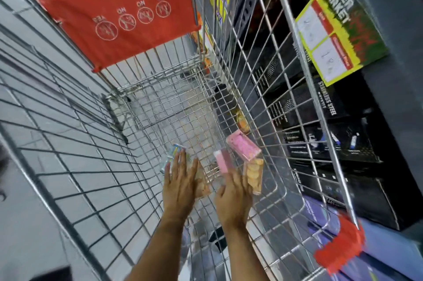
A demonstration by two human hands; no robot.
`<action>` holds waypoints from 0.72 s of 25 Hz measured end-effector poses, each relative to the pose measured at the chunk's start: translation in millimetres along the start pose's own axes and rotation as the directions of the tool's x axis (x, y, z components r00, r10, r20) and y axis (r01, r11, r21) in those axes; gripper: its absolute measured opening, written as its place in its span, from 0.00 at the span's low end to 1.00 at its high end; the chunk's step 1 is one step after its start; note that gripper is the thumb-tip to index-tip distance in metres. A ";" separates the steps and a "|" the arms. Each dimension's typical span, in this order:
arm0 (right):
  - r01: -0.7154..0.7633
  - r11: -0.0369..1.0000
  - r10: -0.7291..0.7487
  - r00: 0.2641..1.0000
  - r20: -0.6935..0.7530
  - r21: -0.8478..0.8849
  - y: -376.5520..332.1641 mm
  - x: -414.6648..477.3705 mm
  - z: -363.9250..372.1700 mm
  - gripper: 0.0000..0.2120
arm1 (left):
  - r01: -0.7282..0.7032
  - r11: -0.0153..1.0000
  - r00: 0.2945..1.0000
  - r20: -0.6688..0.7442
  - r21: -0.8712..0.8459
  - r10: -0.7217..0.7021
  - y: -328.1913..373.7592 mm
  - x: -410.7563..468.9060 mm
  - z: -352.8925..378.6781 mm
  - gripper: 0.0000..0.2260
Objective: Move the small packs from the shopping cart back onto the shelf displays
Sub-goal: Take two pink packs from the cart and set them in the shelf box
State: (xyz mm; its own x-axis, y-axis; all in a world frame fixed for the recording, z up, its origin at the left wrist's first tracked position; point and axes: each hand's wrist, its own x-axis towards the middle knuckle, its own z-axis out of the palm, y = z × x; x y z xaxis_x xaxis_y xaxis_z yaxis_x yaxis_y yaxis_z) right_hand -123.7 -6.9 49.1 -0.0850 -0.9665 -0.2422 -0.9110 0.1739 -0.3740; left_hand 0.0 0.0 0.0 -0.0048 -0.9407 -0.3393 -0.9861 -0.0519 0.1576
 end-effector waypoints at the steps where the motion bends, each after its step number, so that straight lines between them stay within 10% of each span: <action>1: 0.022 1.000 -0.021 0.999 0.025 -0.005 -0.8 -1.3 0.3 0.17 | -0.011 1.000 0.997 0.076 0.027 0.009 -4.7 1.1 -0.2 0.29; 8: -0.208 0.977 0.212 0.973 -0.089 0.055 19.5 44.9 -4.1 0.21 | 0.336 0.917 0.941 0.027 -0.214 -0.339 29.4 -25.3 -3.1 0.25; 18: -0.073 0.981 0.077 0.997 0.016 -0.178 37.7 76.9 0.0 0.23 | 0.130 0.964 0.983 0.161 -0.232 -0.093 65.1 24.7 10.2 0.30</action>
State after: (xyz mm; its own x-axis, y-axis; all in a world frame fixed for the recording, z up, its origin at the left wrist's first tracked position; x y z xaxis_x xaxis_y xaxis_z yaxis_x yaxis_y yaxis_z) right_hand -164.5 -74.7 16.4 -0.1486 -0.9470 -0.2848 -0.9595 0.2078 -0.1903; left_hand -66.1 -23.2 -7.6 0.0608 -0.8656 -0.4970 -0.9126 -0.2498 0.3236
